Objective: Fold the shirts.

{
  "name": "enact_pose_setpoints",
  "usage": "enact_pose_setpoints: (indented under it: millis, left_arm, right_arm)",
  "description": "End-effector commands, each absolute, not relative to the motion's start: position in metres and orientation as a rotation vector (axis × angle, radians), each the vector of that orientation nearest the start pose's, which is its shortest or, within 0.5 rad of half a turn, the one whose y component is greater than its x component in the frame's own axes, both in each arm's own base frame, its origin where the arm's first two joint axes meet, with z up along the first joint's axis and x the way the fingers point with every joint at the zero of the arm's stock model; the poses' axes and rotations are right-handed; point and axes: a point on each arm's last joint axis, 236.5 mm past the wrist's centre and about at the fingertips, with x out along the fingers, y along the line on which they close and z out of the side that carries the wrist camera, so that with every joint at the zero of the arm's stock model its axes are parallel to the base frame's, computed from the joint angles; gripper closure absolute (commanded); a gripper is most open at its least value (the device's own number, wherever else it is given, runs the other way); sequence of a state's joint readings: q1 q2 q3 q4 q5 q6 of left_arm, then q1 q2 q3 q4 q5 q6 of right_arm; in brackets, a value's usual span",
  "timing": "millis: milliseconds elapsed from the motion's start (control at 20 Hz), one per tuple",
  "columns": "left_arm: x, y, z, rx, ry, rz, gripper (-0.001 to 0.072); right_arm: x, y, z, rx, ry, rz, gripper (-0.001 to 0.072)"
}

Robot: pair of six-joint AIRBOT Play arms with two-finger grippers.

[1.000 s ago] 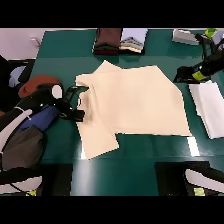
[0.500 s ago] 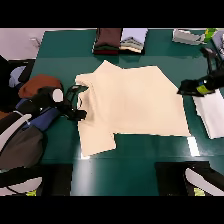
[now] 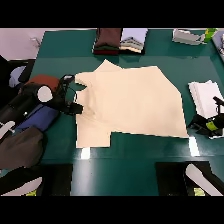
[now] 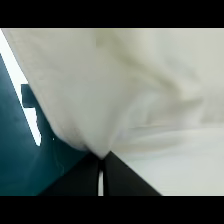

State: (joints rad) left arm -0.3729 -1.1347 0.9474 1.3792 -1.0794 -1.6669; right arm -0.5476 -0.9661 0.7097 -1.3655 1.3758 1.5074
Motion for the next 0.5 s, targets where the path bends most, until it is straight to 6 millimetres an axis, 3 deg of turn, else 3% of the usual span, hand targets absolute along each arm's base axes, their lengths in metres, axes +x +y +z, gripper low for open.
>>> enact_pose_setpoints:
  millis: [0,300,400,450]
  left_arm:
    - [0.307,-0.162,-0.003,-0.031,1.289,-0.348,0.0683]
    - [0.304,-0.161,-0.004,-0.027,1.305,-0.348,0.0683]
    - [0.303,-0.161,-0.004,-0.026,1.307,-0.348,0.0683]
    - [0.303,-0.161,-0.004,-0.025,1.309,-0.347,0.0683]
  right_arm:
    - [0.195,-0.064,-0.068,0.611,1.585,-0.247,0.0185]
    - [0.196,-0.039,-0.098,0.528,1.730,-0.206,0.0211]
    - [0.195,-0.037,-0.101,0.476,1.747,-0.201,0.0308]
    - [0.197,-0.037,-0.100,0.447,1.738,-0.196,0.0437]
